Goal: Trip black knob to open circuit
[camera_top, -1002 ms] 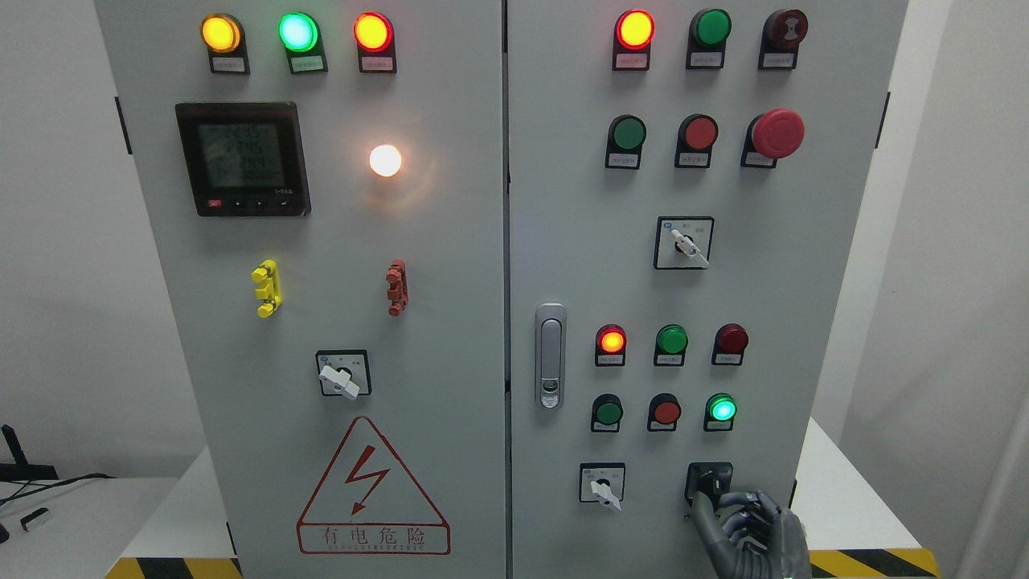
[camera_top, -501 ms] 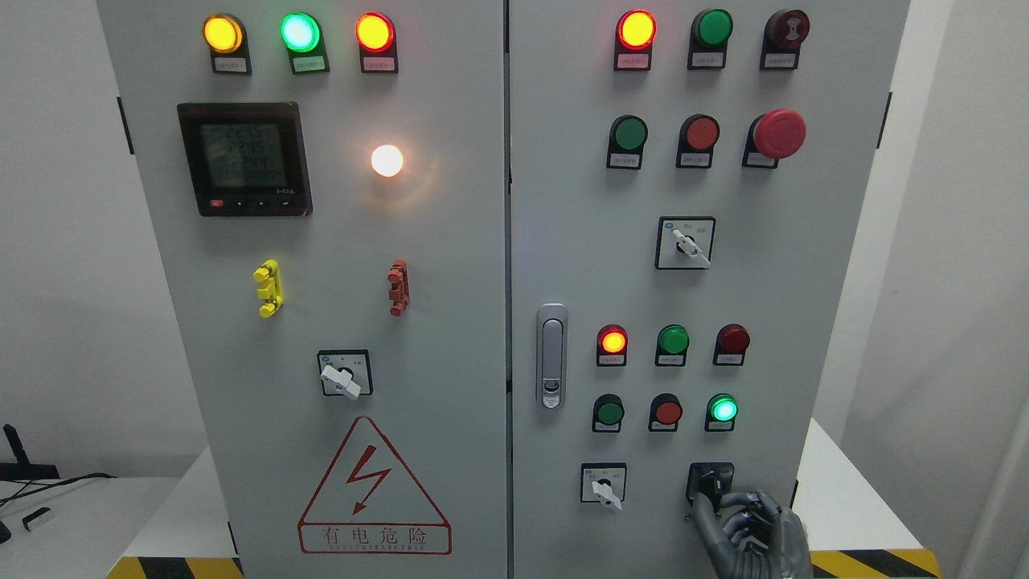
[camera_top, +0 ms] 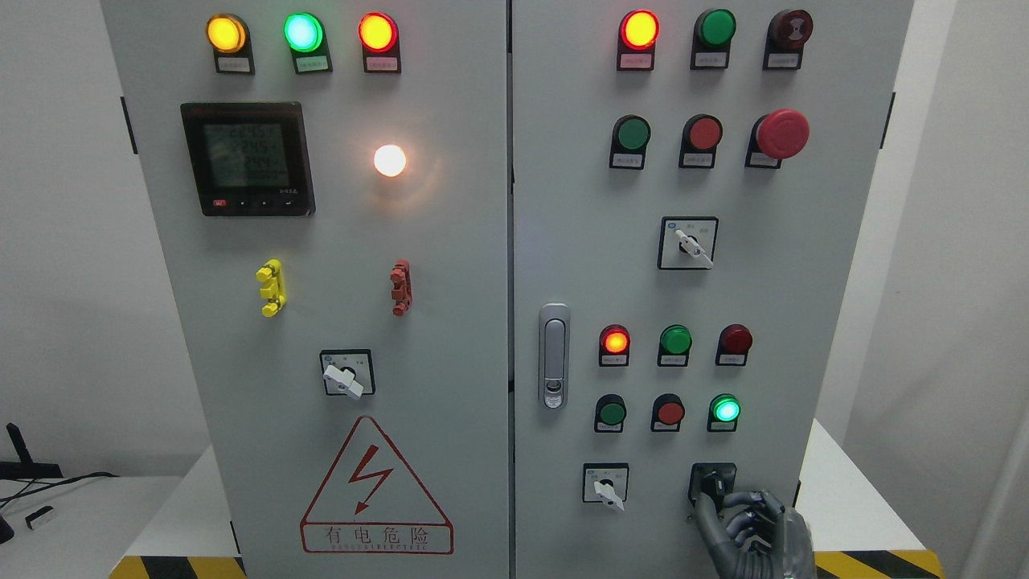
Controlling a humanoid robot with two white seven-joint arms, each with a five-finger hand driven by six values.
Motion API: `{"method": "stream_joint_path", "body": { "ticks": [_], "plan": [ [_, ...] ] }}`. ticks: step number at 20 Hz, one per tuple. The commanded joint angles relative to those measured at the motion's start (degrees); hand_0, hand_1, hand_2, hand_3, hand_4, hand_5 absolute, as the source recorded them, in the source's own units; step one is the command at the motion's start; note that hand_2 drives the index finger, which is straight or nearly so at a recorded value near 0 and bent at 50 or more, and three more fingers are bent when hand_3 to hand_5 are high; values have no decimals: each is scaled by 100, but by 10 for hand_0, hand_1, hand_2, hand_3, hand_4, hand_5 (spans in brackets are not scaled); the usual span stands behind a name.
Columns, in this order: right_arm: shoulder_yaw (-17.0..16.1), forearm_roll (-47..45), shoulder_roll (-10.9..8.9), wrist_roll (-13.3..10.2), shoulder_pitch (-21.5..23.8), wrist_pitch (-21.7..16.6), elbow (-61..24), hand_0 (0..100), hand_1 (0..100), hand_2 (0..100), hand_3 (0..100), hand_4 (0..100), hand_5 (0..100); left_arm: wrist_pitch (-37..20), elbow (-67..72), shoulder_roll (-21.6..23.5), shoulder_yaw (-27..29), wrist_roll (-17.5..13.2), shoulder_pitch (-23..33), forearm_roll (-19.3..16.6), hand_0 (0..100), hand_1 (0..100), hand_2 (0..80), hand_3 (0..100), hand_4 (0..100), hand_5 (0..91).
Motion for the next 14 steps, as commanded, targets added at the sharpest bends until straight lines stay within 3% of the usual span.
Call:
{"method": "stream_joint_path", "body": {
  "ticks": [1,14],
  "plan": [
    [34,151,-7,-8,0,2,11,302,706,556,835,877,984,3,3,-6,0,-4,0,-176,120,389,0,0,0,0],
    [25,301,-15,1,9,-7,20,308,712,539,828,869,981,3,3,3,0,-4,0,-176,120,389,0,0,0,0]
  ]
}}
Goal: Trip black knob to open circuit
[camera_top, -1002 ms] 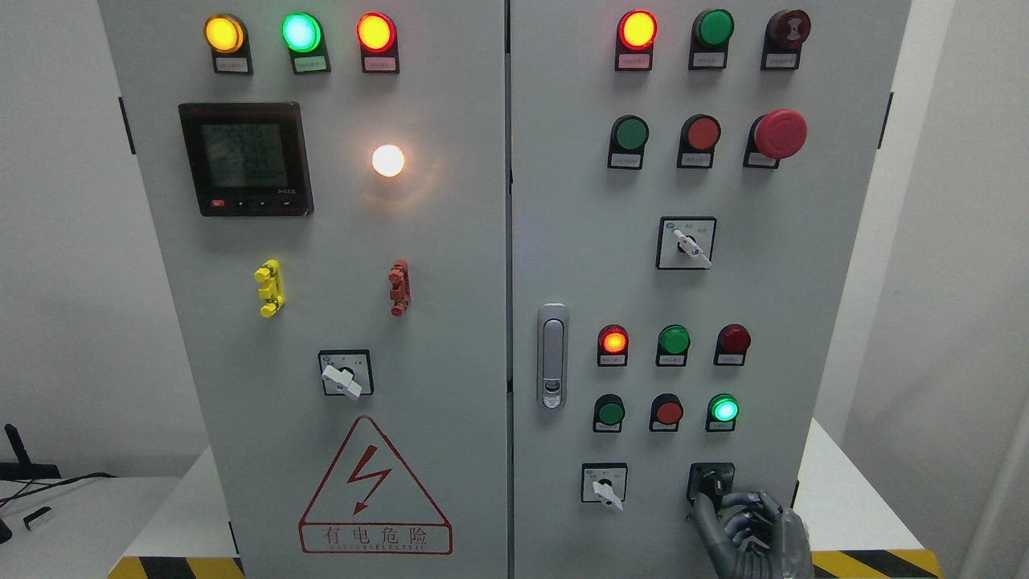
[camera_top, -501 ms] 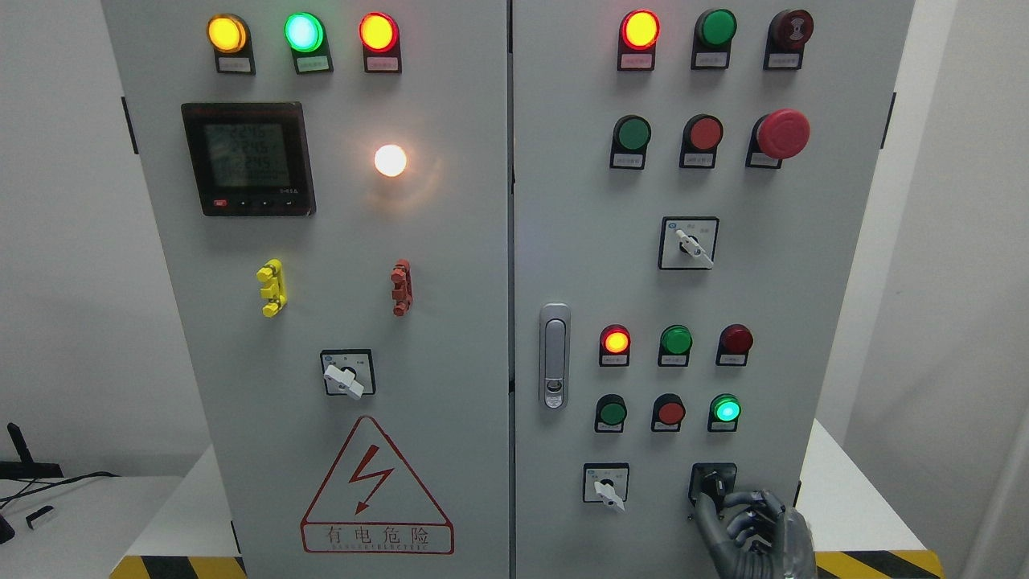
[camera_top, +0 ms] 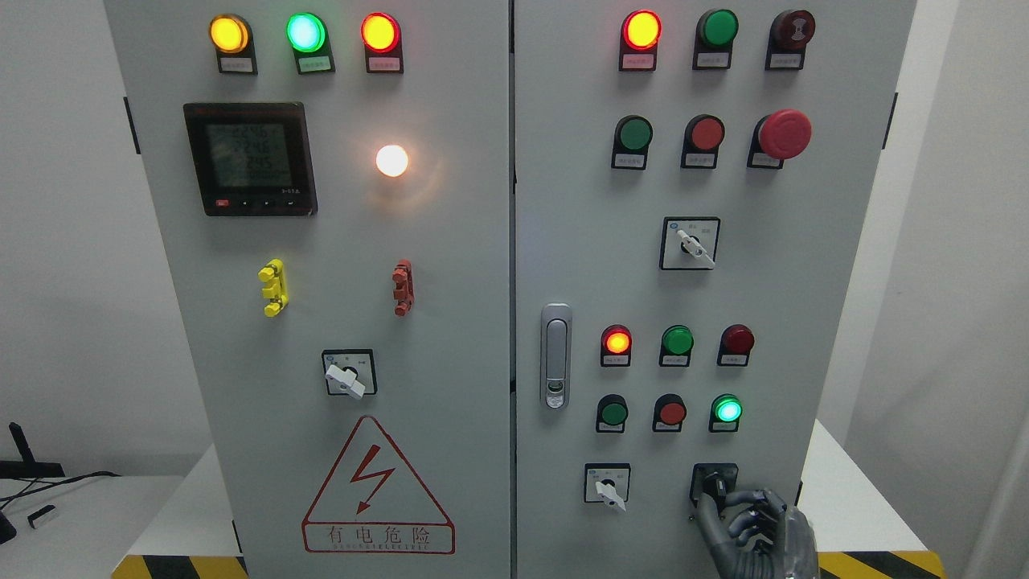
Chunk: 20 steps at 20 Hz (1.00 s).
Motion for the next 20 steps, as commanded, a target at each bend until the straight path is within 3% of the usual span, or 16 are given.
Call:
{"method": "stream_joint_path", "body": {
  "ticks": [1,20],
  "plan": [
    [34,43,-9,5,7,1,11,308,712,539,828,869,981,3,-4,2,0,-4,0,-176,120,389,0,0,0,0],
    [-18,210,-26,-4,24,-78,20,331,747,499,799,852,976,3,4,2,0,-4,0,-176,120,389,0,0,0,0]
  ]
}}
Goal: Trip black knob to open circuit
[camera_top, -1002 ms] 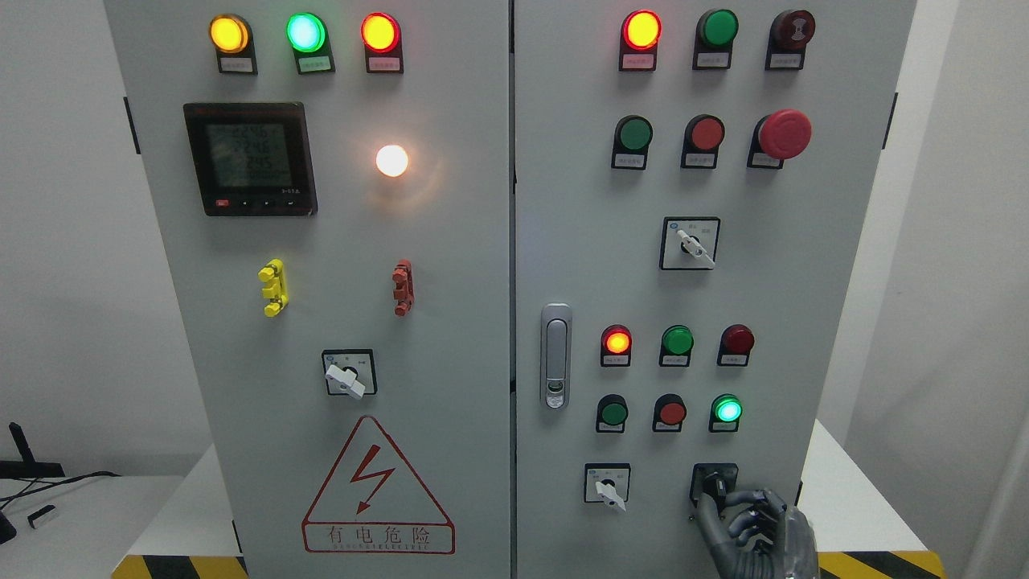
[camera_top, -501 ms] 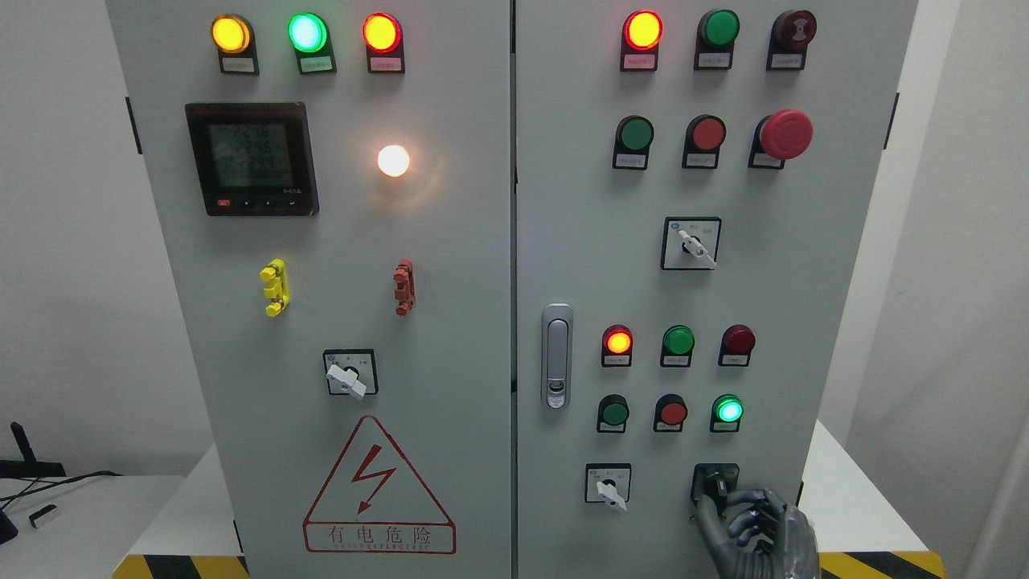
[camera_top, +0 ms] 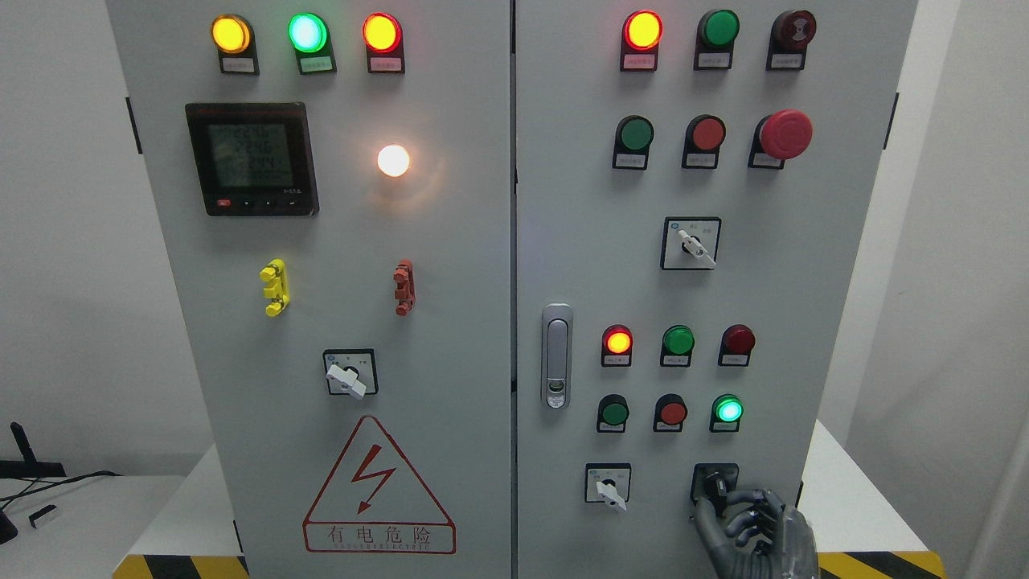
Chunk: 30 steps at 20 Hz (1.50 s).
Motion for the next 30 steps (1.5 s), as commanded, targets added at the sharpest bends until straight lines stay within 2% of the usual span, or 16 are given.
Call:
{"method": "stream_joint_path", "body": {
  "ticks": [1,16,30],
  "plan": [
    [-17,17,-17,-3,25,-96,-8,332,747,499,798,852,975,3,5,3,0,-4,0,-176,120,389,0,0,0,0],
    [-105,8,-26,-3,60,-114,-26,349,768,488,790,849,975,3,5,3,0,-4,0,-176,120,389,0,0,0,0],
    [-281,8,-70,-3,104,-211,-34,284,779,481,786,849,975,3,-3,-6,0,-4,0,-176,120,389,0,0,0,0]
  ]
}}
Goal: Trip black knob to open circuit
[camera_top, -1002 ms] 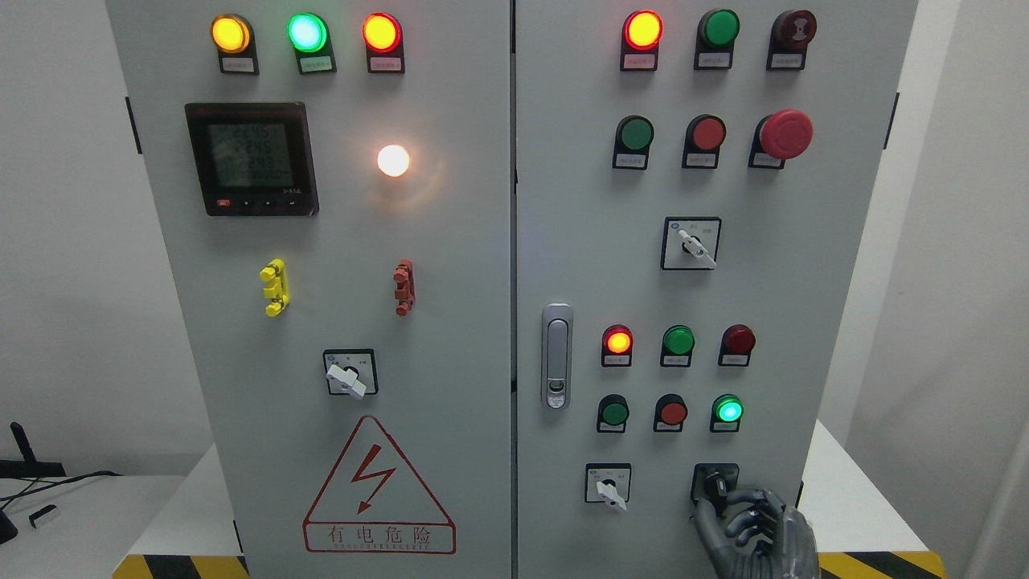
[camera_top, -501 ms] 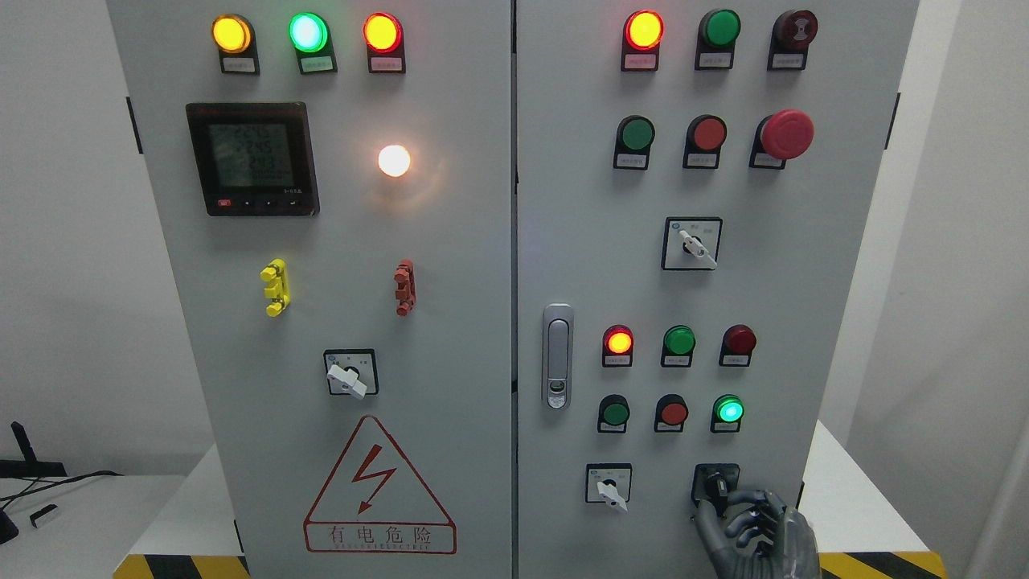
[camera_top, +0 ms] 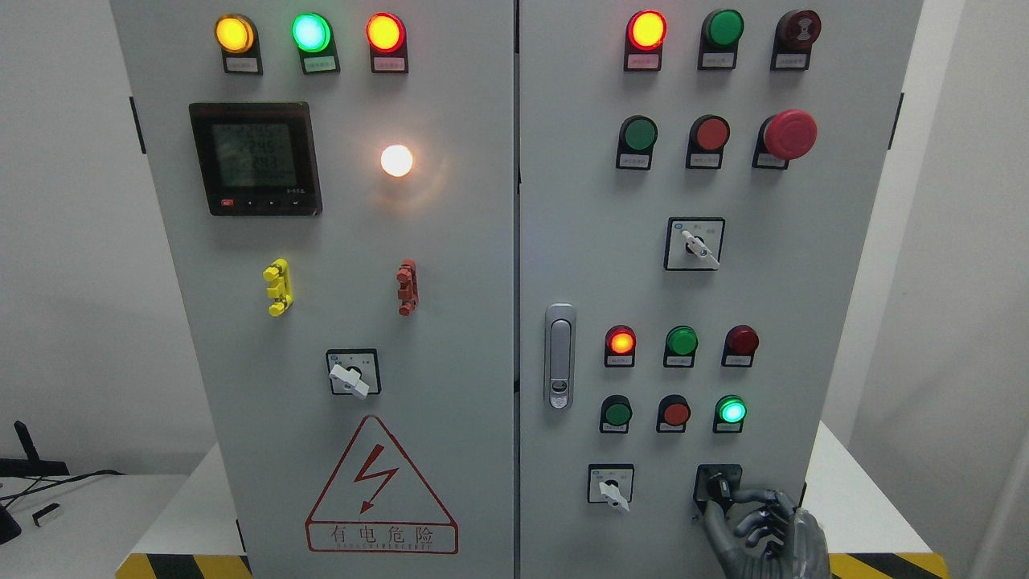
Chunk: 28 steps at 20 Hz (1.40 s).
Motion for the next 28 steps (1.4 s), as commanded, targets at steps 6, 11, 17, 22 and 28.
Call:
{"method": "stream_joint_path", "body": {
  "ticks": [6,11,17,22,28],
  "plan": [
    [-136,-36,-31,-9,46,-27,-60,287,780,484,786,850,976,3,4,-6,0,-4,0,-176,120,389,0,0,0,0],
    [-144,-36,-66,8,152,-256,-78,292,785,487,788,854,978,3,4,3,0,-4,0,-176,120,389,0,0,0,0],
    [-136,-54,-92,43,380,-623,-140,231,757,484,795,859,974,3,4,-6,0,-4,0,-176,120,389,0,0,0,0],
    [-109,-80,-232,61,801,-1196,-358,212,730,459,784,829,917,3,4,3,0,-4,0,-176,120,389,0,0,0,0],
    [-48,-430,-479,552,1618,-1732,-1061,173,569,408,644,591,685,3,4,-6,0,-4,0,-176,120,389,0,0,0,0]
  ]
}}
